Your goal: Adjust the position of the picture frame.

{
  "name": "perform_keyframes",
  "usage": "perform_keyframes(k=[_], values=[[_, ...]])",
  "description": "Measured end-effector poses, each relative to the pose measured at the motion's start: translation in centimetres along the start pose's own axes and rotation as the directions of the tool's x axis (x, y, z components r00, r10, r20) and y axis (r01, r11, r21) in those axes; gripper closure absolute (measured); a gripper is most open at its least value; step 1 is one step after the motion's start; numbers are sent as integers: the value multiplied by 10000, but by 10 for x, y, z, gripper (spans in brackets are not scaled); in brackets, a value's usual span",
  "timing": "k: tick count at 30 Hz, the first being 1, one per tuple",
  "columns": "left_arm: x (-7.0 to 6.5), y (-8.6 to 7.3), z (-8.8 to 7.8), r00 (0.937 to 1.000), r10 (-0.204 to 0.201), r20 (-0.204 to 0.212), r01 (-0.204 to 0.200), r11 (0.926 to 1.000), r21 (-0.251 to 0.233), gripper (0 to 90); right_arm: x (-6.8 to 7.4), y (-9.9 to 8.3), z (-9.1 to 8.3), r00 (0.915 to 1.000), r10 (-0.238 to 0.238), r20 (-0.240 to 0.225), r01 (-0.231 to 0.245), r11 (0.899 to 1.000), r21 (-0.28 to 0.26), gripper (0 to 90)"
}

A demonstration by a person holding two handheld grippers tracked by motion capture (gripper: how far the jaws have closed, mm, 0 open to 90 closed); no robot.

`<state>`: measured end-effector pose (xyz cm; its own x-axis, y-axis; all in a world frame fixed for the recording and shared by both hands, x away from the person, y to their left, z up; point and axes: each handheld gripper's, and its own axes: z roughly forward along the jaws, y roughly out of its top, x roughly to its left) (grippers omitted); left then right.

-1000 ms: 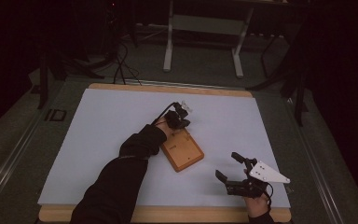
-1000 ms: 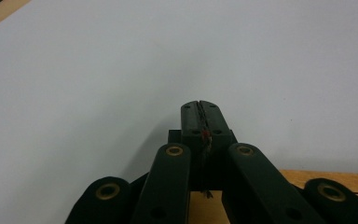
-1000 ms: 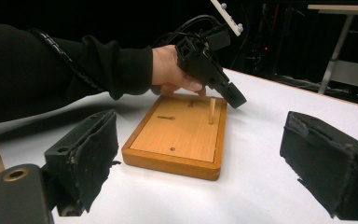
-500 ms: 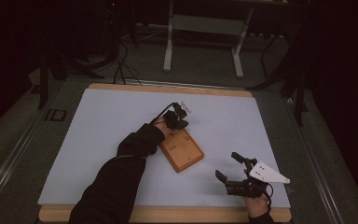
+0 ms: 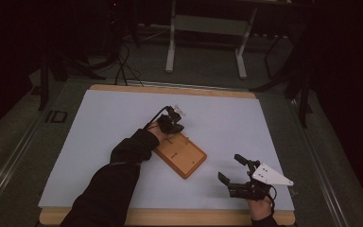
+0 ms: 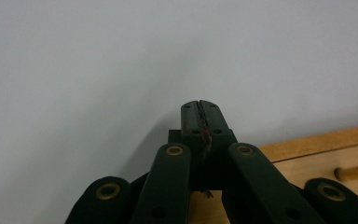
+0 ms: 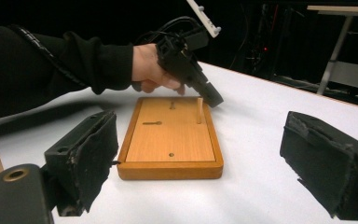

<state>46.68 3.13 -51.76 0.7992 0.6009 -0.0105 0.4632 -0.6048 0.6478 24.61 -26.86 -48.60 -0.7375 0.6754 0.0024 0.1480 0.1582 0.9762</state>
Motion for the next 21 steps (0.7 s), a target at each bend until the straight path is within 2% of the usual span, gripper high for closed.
perform_keyframes(k=[10, 12, 14, 15, 17, 21], values=[[-1, -12, -11, 9999, -98, 44, 97, 9999, 67, 900, 1, 0, 1, 10000, -22, -15, 22, 10000, 25, 107], [-1, -14, -12, 9999, -165, -4, 165, 9999, -50, 900, 1, 0, 2, 10000, 12, -26, -12, 10000, 17, 107], [-2, -15, -16, 9996, -152, -228, 147, 9997, -196, 900, 1, 0, 2, 10000, -9, -35, 9, 10000, 23, 107], [-3, -16, -19, 9995, -276, -148, 271, 9990, -369, 900, 1, 0, 2, 10000, -21, -28, 21, 10000, 15, 107], [-7, -18, -29, 9995, -281, -154, 271, 9979, -580, 900, 0, 0, 2, 10000, -5, -29, 6, 10000, 26, 107], [-18, -26, -50, 9998, -151, 97, 161, 9940, -1085, 900, 1, 0, 3, 10000, 55, -24, -55, 10000, 38, 107]])
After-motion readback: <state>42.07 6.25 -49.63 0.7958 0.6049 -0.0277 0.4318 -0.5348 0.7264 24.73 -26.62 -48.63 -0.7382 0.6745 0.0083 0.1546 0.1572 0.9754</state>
